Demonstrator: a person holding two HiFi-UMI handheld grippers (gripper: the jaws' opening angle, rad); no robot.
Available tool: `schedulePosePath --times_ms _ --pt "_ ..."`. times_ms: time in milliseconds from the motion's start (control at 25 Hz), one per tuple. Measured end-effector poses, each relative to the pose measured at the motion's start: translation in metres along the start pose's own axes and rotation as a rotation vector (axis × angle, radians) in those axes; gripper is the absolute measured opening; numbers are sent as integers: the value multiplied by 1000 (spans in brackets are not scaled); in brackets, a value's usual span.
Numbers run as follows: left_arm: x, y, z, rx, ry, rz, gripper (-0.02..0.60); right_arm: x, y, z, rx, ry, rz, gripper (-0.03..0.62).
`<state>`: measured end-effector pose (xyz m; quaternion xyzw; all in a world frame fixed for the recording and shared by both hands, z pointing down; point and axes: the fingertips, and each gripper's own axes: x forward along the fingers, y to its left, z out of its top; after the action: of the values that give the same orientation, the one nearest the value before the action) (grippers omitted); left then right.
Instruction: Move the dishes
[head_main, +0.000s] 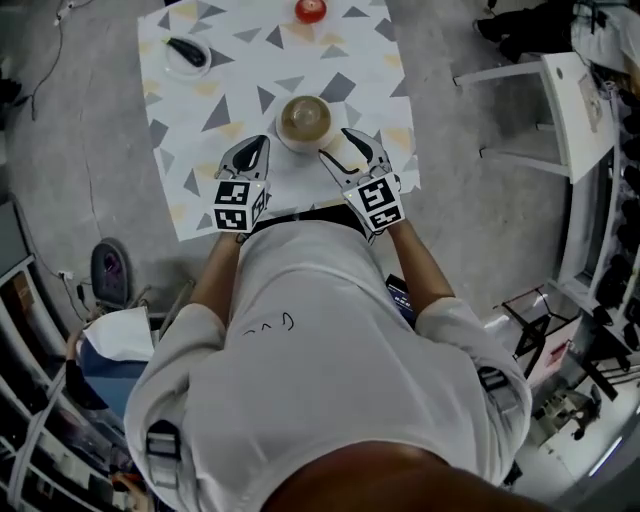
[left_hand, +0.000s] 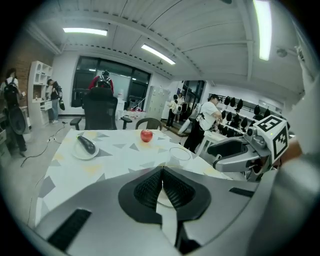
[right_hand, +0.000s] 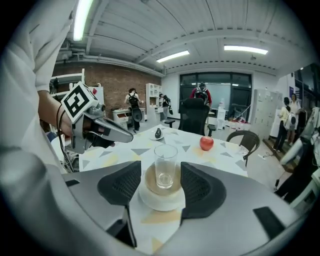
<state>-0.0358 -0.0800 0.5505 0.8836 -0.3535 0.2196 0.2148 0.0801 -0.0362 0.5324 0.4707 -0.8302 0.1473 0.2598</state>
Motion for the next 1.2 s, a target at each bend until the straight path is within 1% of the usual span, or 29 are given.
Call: schedulePosePath --times_ms 200,360,520,720,920,1200 --pt "3 2 -12 -75 16 103 20 23 -12 -1 -48 15 127 257" --pt "-1 3 -22 -135 17 190 20 43 -14 -3 -120 33 223 270" --pt "-12 5 -36 -193 17 267 21 62 -14 -8 -160 53 289 290" --pt "-27 10 -52 -261 14 342 21 85 -14 -16 -189 83 341 305" --pt "-34 10 -60 -297 4 374 21 101 -8 -18 -215 88 392 313" --pt "-46 19 -68 -310 3 381 21 116 -1 -25 -183 116 381 314"
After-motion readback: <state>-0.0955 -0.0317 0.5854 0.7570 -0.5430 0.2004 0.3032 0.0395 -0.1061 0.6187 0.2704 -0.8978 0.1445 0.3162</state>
